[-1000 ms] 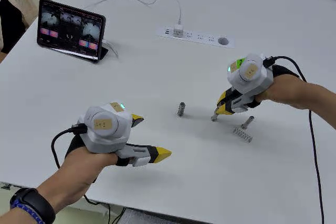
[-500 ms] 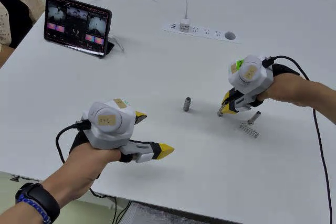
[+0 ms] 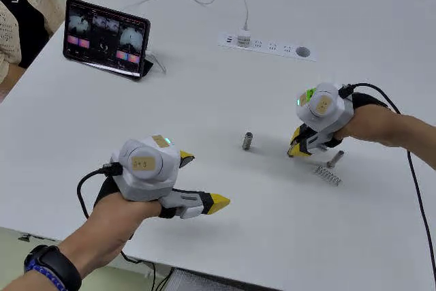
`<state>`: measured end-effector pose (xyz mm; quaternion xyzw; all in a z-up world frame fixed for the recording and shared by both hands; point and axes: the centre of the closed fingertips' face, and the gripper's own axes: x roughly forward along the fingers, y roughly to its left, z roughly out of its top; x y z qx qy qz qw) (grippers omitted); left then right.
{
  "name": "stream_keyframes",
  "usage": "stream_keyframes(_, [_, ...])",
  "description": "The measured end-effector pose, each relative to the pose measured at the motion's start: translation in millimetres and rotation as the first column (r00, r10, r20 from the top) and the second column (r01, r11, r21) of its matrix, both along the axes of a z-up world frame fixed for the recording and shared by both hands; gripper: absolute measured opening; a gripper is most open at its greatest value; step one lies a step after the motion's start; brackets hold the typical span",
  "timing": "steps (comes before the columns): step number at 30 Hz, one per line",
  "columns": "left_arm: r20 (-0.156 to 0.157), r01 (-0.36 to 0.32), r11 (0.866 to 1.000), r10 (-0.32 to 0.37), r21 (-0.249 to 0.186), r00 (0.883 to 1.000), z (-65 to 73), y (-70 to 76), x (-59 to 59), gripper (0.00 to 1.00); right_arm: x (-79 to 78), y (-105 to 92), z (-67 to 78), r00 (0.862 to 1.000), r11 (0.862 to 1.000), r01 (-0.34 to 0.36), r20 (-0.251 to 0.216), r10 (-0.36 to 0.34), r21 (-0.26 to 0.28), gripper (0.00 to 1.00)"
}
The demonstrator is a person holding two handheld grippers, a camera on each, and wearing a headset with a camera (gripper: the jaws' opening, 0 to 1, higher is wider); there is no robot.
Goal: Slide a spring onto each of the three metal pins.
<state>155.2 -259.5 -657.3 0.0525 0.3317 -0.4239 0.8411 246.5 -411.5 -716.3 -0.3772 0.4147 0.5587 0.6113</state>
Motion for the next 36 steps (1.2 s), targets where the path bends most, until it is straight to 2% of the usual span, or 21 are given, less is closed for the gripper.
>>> stream_keyframes(4, [0.001, 0.002, 1.000, -0.002, 0.001, 1.000, 0.6, -0.1, -0.8, 0.69, -0.2, -2.6, -0.8, 1.000, 1.000, 0.009, -0.003, -0.009, -0.009, 0.25])
stream_keyframes(5, [0.001, 0.003, 1.000, -0.003, 0.003, 1.000, 0.8, -0.2, -1.1, 0.69, 4.2, -3.2, 0.6, 1.000, 1.000, 0.011, 0.026, -0.011, -0.005, 0.28])
stream_keyframes(6, [0.001, 0.004, 1.000, -0.004, 0.004, 1.000, 1.3, -0.3, -1.5, 0.70, 6.0, -3.4, 2.2, 0.999, 1.000, 0.018, 0.035, -0.018, 0.003, 0.29])
stream_keyframes(11, [0.006, 0.005, 1.000, -0.005, 0.008, 1.000, 3.8, -2.1, -1.5, 0.70, 10.2, -8.0, 8.8, 0.995, 0.994, 0.094, 0.029, -0.096, 0.046, 0.44])
stream_keyframes(19, [0.013, 0.009, 1.000, -0.009, 0.007, 1.000, 7.2, -7.4, -1.4, 0.70, 7.0, -15.8, 23.9, 0.986, 0.984, 0.157, 0.048, -0.161, 0.087, 0.52])
stream_keyframes(23, [0.014, 0.010, 1.000, -0.010, 0.005, 1.000, 8.4, -9.9, -2.5, 0.70, 4.2, -15.1, 31.0, 0.977, 0.971, 0.201, 0.041, -0.208, 0.131, 0.53])
stream_keyframes(29, [0.016, 0.008, 1.000, -0.008, 0.001, 1.000, 10.9, -11.9, -2.3, 0.70, 0.8, -17.1, 35.5, 0.967, 0.958, 0.242, 0.045, -0.252, 0.156, 0.53])
stream_keyframes(32, [0.020, 0.006, 1.000, -0.006, 0.000, 1.000, 12.5, -11.9, -1.5, 0.70, 0.1, -13.5, 41.7, 0.956, 0.939, 0.279, 0.033, -0.291, 0.201, 0.54])
stream_keyframes(36, [0.022, 0.002, 1.000, -0.002, -0.001, 1.000, 13.9, -11.1, 0.0, 0.70, 0.4, -11.5, 47.6, 0.945, 0.921, 0.310, 0.031, -0.326, 0.236, 0.55])
